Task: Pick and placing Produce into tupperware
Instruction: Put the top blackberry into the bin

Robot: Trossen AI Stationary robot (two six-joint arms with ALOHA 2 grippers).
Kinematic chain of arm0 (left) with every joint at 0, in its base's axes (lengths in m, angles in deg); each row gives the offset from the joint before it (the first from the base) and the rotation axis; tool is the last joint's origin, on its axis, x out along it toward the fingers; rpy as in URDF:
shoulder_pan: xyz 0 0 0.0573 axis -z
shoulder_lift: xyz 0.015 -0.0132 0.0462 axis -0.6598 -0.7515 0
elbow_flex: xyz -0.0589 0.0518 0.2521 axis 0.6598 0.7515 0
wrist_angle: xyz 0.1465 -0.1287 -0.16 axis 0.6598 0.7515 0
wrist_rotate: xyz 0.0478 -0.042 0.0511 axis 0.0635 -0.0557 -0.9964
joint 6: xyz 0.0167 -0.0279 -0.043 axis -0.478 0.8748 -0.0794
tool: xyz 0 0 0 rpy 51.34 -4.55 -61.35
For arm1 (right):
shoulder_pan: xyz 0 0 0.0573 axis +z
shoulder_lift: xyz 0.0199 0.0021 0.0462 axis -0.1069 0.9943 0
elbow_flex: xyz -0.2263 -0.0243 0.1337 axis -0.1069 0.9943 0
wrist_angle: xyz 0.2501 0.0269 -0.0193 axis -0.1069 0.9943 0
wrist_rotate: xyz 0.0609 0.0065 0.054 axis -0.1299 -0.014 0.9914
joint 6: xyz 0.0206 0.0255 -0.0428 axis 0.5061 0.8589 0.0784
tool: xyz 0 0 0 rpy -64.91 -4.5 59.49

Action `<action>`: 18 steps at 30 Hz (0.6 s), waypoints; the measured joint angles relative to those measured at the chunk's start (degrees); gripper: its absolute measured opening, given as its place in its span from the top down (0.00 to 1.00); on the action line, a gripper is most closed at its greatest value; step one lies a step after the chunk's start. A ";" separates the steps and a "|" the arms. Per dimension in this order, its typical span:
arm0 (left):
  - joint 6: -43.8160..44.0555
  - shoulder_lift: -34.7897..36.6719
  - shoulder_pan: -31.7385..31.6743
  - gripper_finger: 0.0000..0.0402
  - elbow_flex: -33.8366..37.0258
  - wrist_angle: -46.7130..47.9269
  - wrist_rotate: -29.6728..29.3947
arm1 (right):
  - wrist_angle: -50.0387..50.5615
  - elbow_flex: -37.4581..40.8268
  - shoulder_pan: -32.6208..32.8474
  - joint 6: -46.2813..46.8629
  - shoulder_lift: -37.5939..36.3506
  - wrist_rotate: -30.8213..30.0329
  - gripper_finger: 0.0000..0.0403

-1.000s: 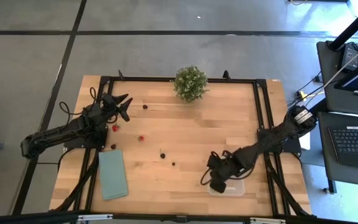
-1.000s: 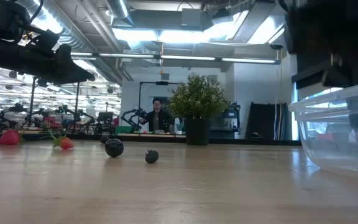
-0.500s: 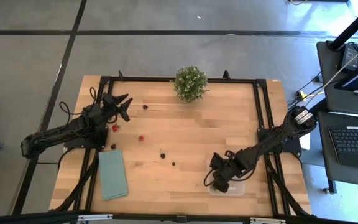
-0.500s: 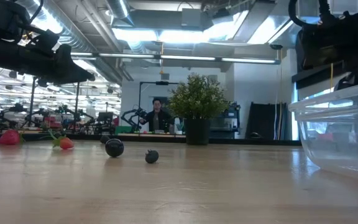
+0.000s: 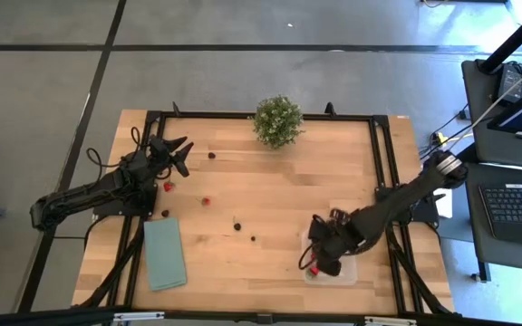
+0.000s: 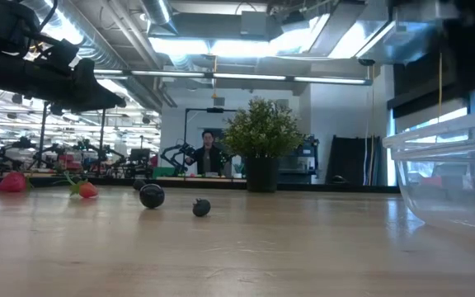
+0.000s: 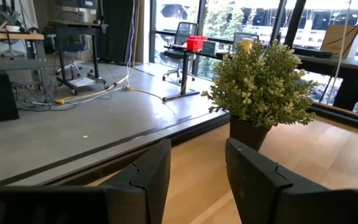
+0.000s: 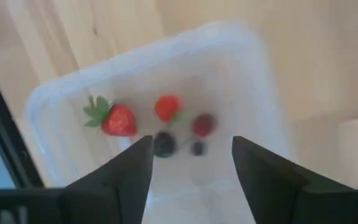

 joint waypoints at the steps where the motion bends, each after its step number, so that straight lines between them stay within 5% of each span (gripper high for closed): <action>1: 0.00 0.00 0.00 0.64 0.02 0.00 -0.02 | 2.65 -2.60 -0.33 -1.14 -0.89 -2.90 0.44; 7: 0.00 0.00 -0.02 0.64 0.01 0.00 -0.02 | 7.74 -14.27 -0.72 -17.08 -6.88 -35.15 0.44; 11: 0.00 0.00 -0.02 0.64 0.00 0.00 -0.02 | 3.39 -17.41 -0.64 -32.44 -10.33 -49.37 0.44; 14: 0.00 0.00 -0.02 0.64 0.00 0.00 -0.02 | 0.32 -16.84 -1.92 -36.79 -12.50 -55.29 0.44; 18: 0.02 0.00 -0.02 0.64 0.02 -0.08 -0.02 | -1.31 -13.21 -5.34 -36.79 -16.91 -53.47 0.44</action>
